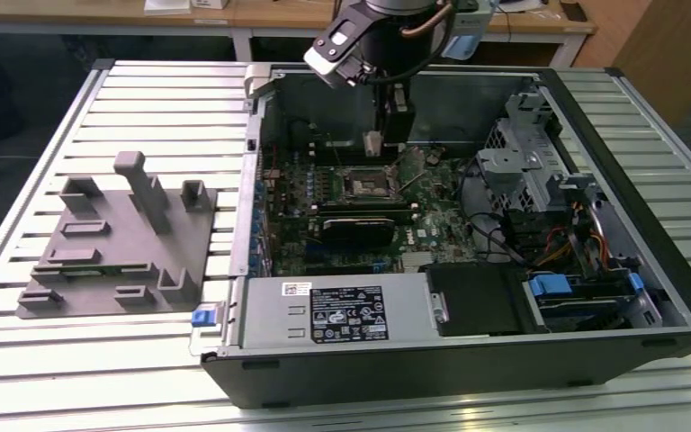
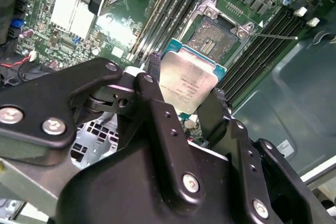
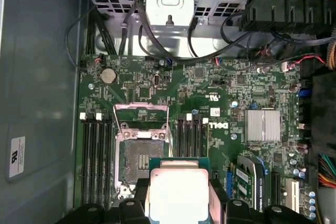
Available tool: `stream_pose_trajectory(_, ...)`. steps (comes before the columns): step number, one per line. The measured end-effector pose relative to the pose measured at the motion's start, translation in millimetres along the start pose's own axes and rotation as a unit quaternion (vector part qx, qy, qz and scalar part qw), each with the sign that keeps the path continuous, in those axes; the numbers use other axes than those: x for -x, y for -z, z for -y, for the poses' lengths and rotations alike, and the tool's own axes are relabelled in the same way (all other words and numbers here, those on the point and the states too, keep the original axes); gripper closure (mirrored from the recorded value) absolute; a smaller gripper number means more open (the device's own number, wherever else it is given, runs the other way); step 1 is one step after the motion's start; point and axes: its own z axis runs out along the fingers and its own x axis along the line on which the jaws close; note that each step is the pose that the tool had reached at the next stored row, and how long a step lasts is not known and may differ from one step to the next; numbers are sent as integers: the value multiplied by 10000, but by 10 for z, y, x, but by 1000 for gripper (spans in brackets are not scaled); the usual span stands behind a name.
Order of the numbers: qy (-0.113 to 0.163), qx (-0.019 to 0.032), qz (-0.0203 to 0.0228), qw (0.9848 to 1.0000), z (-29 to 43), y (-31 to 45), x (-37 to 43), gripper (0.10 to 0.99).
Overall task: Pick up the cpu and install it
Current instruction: 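Place the cpu into insertion slot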
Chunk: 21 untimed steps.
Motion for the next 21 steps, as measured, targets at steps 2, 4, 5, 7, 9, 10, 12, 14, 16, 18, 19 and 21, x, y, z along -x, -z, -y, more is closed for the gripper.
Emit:
stream_pose_trajectory(2,0,0,0,10000,1,-10,0,553)
stream_pose_trajectory(4,0,0,1,10000,1,-21,0,553)
stream_pose_trajectory(5,0,0,1,10000,1,-27,0,553)
stream_pose_trajectory(7,0,-1,2,10000,2,-32,-1,553)
stream_pose_trajectory(9,0,-1,2,10000,2,-35,-1,553)
stream_pose_trajectory(10,0,1,-1,10000,2,-41,-1,553)
stream_pose_trajectory(12,0,0,1,10000,3,-54,-1,553)
stream_pose_trajectory(14,14,-1,0,10000,4,-74,-1,553)
stream_pose_trajectory(16,93,0,-5,10000,5,-91,-2,553)
stream_pose_trajectory(18,129,0,-7,9999,7,-111,-11,553)
stream_pose_trajectory(19,130,0,-6,9999,7,-118,-13,553)
stream_pose_trajectory(21,129,0,-6,9999,9,-131,-22,553)
